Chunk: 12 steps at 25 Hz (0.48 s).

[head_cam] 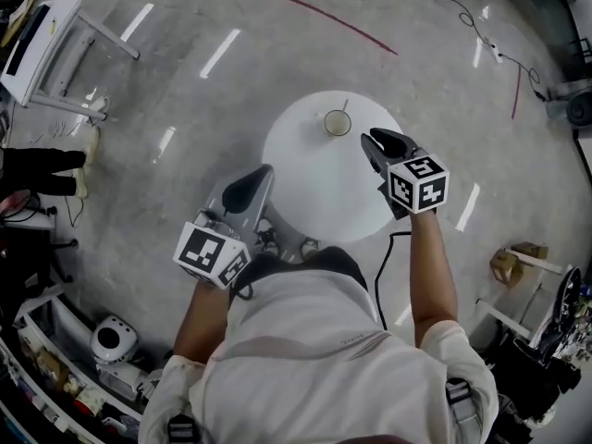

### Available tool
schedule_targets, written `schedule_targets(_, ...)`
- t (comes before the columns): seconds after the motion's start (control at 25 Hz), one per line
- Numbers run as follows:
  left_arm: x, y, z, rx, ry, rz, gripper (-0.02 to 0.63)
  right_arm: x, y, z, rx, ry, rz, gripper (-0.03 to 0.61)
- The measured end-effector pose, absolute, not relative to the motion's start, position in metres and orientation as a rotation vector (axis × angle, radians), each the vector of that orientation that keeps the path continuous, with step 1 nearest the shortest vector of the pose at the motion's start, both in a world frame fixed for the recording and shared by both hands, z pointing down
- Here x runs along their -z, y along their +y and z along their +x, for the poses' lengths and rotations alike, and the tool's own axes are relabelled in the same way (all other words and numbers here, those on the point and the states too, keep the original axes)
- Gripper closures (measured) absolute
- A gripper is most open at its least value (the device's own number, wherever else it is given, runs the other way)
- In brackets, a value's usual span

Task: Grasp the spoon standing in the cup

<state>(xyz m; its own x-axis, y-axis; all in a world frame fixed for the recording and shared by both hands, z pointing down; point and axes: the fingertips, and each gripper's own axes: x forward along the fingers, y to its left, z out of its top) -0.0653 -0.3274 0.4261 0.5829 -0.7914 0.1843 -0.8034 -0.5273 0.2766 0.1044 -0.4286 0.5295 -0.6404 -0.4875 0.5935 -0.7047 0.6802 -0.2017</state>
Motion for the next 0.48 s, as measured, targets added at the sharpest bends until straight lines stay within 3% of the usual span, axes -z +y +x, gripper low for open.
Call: schedule_targets(0.48,-0.456,-0.361,-0.080,-0.069,-1.380,2.375,0.611,-0.652,-0.528,0.073,-0.534,-2.111,0.504,0.430)
